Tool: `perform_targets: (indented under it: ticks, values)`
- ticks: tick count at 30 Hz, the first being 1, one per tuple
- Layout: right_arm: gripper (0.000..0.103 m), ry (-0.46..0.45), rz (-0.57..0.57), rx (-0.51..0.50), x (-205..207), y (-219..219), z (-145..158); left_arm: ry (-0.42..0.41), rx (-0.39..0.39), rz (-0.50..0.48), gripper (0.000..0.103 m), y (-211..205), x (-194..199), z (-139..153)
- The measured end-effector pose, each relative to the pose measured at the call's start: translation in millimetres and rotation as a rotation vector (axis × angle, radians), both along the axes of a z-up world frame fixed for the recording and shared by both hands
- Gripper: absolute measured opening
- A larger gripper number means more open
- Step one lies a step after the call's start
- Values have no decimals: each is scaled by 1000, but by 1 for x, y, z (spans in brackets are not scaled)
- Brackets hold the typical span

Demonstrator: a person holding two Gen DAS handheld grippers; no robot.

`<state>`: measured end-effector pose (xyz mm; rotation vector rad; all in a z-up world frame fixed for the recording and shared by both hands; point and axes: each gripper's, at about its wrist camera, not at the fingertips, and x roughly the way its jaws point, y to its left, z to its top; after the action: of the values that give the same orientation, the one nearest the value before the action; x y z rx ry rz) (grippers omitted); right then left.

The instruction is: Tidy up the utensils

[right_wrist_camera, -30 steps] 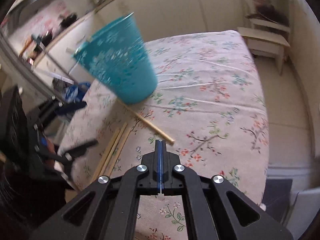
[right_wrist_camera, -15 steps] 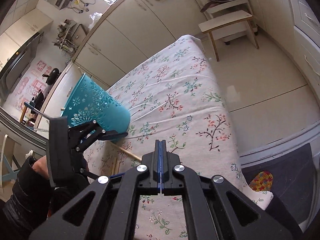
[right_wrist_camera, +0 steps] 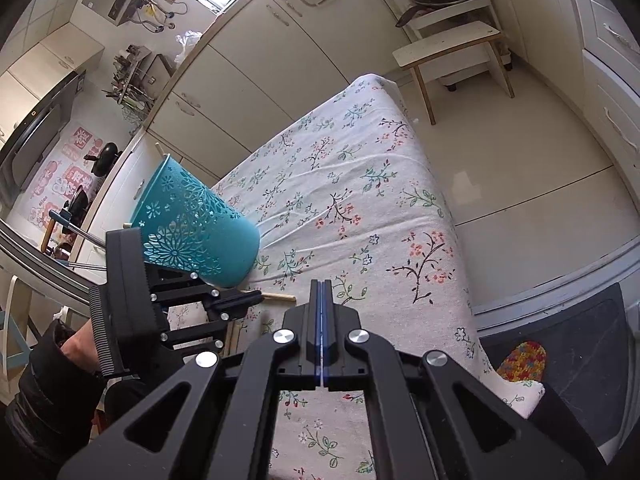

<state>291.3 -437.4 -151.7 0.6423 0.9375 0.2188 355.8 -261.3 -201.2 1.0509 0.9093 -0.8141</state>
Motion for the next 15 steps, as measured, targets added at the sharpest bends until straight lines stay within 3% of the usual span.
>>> perform_targets:
  ticks: [5,8,9,10,11,15]
  values:
    - [1,2,3,0,-1,2,0,33,-23,11,0,4,-2,13]
    - [1,-4,14,1,-1,5,1,60,-8,-26,5,-3,-2,5]
    - [1,-5,18,-2,-1,6,2,69,15,-40,18,-6,-3,1]
    - [1,-6,20,-4,-1,6,2,54,26,-49,42,-10,-5,-3]
    - [1,-6,21,-4,-1,6,2,37,27,-65,51,-12,-7,-3]
    - [1,-11,17,12,0,3,2,94,18,-76,56,-17,-2,-5]
